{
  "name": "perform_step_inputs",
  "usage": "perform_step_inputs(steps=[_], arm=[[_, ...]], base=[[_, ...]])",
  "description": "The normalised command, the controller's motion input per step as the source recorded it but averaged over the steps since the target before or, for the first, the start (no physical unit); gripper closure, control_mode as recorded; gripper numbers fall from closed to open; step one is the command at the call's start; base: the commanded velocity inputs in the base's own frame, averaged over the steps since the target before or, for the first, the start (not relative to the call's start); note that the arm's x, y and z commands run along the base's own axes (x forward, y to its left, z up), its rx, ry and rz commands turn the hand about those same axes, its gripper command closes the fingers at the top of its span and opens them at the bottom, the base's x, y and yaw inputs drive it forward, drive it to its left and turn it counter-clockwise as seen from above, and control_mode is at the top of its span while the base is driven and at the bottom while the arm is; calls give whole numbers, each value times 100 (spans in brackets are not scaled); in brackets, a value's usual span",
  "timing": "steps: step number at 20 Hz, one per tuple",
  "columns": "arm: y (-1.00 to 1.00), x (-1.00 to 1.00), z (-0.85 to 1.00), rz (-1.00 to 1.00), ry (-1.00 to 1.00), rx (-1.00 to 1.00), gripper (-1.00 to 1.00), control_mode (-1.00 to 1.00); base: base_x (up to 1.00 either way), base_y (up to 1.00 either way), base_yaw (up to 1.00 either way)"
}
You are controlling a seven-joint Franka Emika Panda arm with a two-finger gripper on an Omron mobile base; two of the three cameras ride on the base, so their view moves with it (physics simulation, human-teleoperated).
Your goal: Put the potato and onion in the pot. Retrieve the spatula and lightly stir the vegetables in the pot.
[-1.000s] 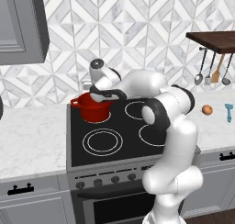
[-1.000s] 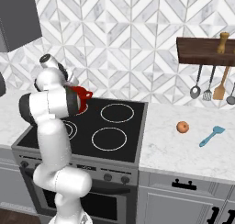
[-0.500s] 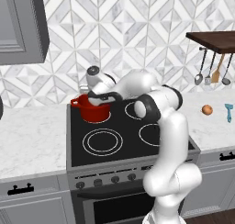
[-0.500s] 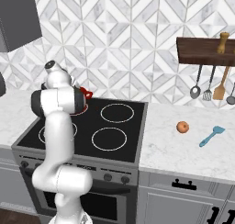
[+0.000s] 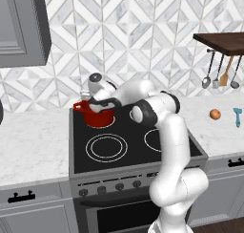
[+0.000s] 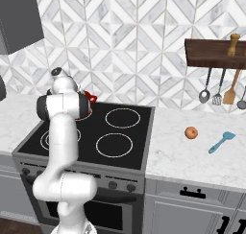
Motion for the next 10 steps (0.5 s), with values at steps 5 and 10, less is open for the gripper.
perform_step_inputs(steps=[5, 10], arm=[[0, 0, -10, 0, 0, 1, -100, -100], [0, 0, 2, 0, -1, 0, -100, -100]], base=[[0, 0, 0], [0, 0, 0]])
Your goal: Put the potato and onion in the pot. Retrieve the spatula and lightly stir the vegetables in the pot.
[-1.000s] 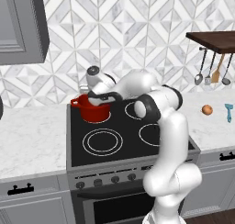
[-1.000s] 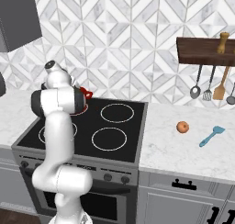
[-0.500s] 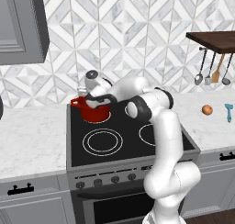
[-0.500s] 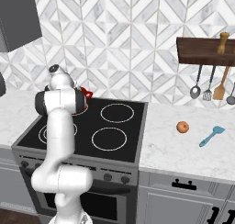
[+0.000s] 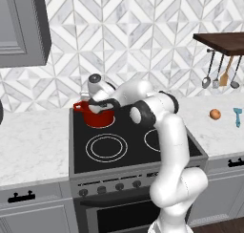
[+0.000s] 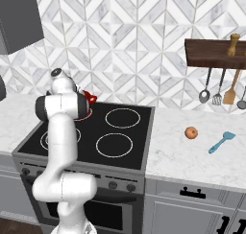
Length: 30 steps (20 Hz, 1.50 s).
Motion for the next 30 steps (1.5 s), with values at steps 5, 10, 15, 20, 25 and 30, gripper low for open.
perform_step_inputs(steps=[5, 10, 15, 20, 25, 30], arm=[[-14, -22, 41, 0, -3, 6, -100, -100], [-46, -73, 67, 0, -9, 5, -100, -100], [-84, -83, 46, 0, -1, 2, -100, -100], [-100, -67, 6, -5, 0, 0, -100, -100], [-100, -56, 0, -7, 0, 0, -100, -100], [-100, -49, 0, -8, 0, 0, -100, -100]], base=[[0, 0, 0], [0, 0, 0], [0, 0, 0], [0, 0, 0], [0, 0, 0], [0, 0, 0]])
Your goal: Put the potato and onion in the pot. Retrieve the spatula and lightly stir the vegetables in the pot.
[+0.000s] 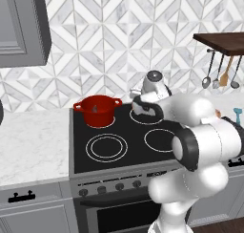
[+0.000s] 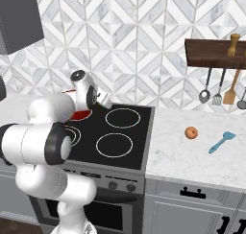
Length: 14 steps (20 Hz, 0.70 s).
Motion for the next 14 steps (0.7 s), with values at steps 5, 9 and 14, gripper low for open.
perform_step_inputs(steps=[5, 9, 14], arm=[[-100, -16, 0, -12, 1, 0, -100, -100], [-100, -3, -2, -11, 4, 0, -100, -100], [-100, -1, 0, -7, 4, 0, -100, -100]], base=[[0, 0, 0], [0, 0, 0], [0, 0, 0]])
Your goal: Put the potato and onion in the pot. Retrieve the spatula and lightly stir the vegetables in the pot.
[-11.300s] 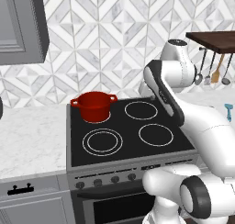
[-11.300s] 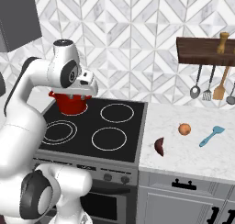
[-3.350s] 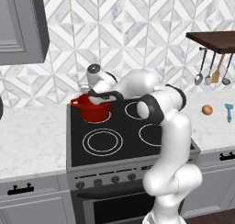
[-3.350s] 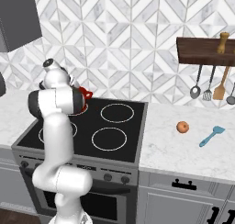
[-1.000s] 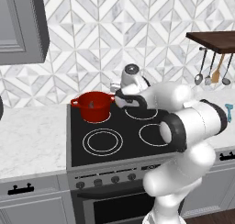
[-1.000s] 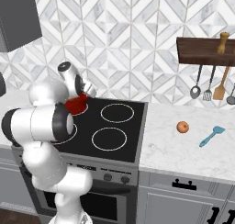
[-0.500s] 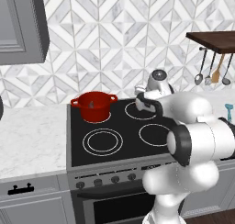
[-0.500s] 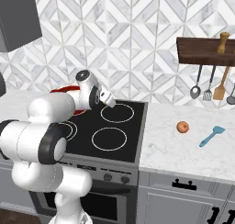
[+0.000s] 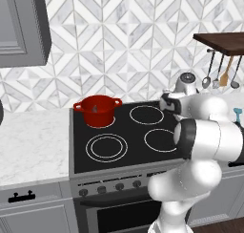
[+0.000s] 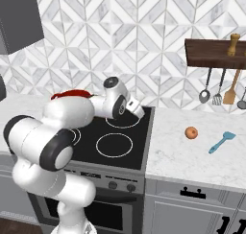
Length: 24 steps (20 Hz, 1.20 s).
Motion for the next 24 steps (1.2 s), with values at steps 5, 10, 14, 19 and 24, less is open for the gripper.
perform_step_inputs(steps=[5, 10, 14, 19, 24], arm=[[-100, -4, -11, -6, 5, 0, -100, -100], [-100, 0, -29, -3, 5, 0, -100, -100], [-96, 0, -30, 0, 2, 0, -100, -100], [-96, 2, -33, 0, 6, 0, -100, -100], [-65, 10, -21, 0, 3, 0, -100, -100]], base=[[0, 0, 0], [0, 0, 0], [0, 0, 0], [0, 0, 0], [0, 0, 0]])
